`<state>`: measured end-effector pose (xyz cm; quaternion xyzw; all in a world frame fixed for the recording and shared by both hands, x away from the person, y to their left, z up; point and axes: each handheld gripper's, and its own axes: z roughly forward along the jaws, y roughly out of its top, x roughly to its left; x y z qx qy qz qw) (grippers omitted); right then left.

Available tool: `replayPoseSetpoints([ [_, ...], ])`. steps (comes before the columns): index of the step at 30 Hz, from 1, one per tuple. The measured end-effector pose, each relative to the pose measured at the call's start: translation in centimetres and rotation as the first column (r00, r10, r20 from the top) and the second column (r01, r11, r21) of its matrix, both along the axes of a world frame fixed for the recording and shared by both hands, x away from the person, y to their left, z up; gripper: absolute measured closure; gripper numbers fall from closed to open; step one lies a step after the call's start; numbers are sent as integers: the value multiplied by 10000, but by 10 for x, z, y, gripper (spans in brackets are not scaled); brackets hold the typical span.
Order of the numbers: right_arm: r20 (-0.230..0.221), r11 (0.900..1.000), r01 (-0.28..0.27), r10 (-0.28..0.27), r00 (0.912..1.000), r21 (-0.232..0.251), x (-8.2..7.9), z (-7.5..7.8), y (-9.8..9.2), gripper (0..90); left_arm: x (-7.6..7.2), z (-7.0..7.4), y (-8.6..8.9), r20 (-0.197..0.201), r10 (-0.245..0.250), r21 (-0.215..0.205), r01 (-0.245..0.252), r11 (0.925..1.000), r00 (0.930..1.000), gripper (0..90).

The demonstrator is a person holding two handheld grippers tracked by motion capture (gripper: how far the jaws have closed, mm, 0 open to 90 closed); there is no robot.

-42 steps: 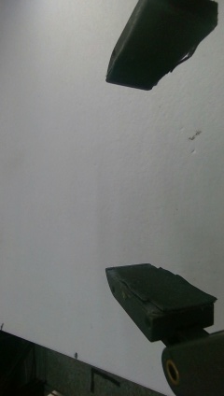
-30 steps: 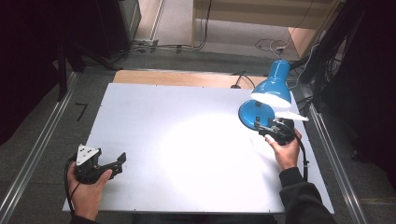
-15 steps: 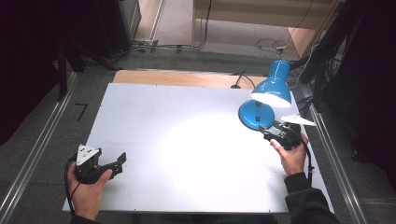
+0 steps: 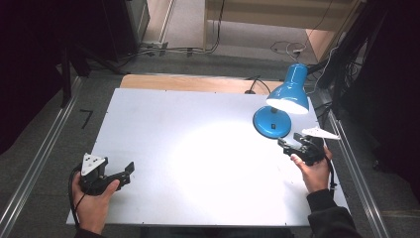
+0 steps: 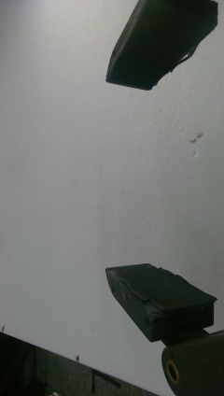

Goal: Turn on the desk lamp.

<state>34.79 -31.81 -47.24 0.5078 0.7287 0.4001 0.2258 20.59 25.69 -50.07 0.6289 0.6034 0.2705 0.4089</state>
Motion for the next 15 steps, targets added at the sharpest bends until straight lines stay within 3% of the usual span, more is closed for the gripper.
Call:
replayPoseSetpoints([
  [15, 26, 10000, -71, 71, 10000, -30, -13, 2, -7, 267, 0, 0, 0, 21, -9, 8, 9, 10000, 10000, 74],
])
